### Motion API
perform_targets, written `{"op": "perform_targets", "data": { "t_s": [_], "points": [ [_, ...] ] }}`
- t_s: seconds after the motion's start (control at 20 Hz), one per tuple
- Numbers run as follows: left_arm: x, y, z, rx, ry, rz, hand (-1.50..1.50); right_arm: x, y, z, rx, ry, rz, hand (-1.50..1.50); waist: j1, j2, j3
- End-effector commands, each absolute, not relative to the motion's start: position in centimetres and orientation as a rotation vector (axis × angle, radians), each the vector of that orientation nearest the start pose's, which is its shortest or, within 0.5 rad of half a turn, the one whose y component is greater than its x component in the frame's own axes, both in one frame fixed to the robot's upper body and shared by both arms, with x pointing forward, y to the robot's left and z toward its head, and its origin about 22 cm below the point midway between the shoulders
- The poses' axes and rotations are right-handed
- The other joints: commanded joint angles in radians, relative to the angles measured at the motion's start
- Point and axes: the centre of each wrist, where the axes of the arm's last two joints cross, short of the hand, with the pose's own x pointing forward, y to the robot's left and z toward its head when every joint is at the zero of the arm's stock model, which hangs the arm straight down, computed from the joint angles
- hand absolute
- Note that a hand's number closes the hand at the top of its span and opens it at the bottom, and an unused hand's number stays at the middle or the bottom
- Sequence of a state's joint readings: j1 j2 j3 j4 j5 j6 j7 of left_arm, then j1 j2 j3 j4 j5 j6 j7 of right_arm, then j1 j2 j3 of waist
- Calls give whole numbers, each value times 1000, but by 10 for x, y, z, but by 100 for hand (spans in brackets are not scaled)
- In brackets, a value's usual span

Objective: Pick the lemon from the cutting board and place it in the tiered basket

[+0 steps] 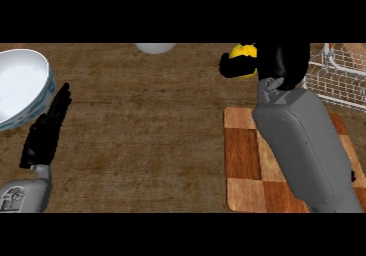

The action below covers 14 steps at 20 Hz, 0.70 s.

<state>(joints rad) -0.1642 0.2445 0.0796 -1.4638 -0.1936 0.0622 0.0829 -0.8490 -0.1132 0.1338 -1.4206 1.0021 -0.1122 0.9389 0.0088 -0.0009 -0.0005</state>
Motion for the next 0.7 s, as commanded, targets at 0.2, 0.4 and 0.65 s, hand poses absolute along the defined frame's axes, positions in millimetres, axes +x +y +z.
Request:
{"op": "perform_targets", "data": {
  "t_s": [0.2, 0.4, 0.65],
  "points": [
    [283, 301, 34, 435, -1533, -228, 0, 373, -152, 289, -1357, -1365, 352, 150, -5, 0, 0],
    [285, 299, 39, 438, -1525, -229, 0, 386, -181, 303, -1253, -1394, 331, 150, -2, 2, 0],
    [277, 290, 36, 427, -1525, -242, 0, 393, -219, 289, -1285, -1377, 419, 150, -5, 1, 0]
  ]
}}
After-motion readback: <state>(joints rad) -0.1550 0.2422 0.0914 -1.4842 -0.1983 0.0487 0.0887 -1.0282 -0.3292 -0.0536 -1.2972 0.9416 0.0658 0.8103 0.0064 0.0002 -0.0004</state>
